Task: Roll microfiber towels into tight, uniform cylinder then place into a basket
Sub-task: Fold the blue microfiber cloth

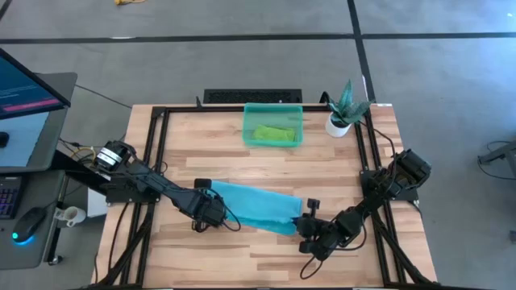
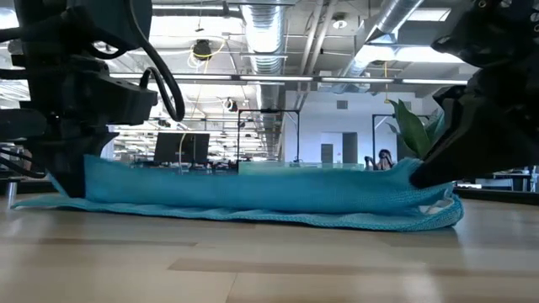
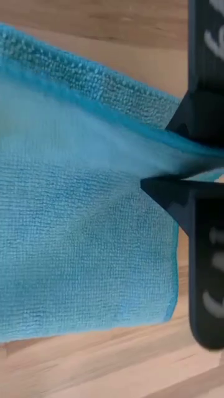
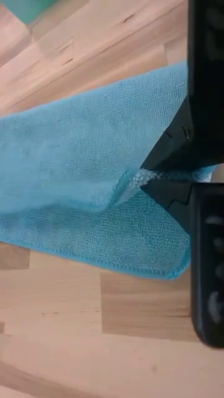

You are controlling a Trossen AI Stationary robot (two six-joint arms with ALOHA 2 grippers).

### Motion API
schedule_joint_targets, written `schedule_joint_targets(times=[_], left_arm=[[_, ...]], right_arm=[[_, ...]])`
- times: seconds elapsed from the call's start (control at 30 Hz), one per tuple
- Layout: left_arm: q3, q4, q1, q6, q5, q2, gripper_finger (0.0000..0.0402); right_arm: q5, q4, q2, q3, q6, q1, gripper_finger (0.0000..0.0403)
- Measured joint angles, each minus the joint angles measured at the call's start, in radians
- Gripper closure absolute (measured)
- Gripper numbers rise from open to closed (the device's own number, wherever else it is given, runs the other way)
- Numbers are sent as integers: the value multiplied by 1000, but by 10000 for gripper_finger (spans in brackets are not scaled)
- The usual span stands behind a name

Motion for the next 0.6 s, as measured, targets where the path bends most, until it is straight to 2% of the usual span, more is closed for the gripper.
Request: schedule_joint_targets(times=[0.33, 0.6], left_arm=[[0, 1, 0, -14, 63, 0, 281], [45, -32, -13, -30, 94, 0, 263]], right_arm=[[-75, 7, -1, 0, 49, 0, 279], [-201, 3, -1, 26, 116, -3, 224]])
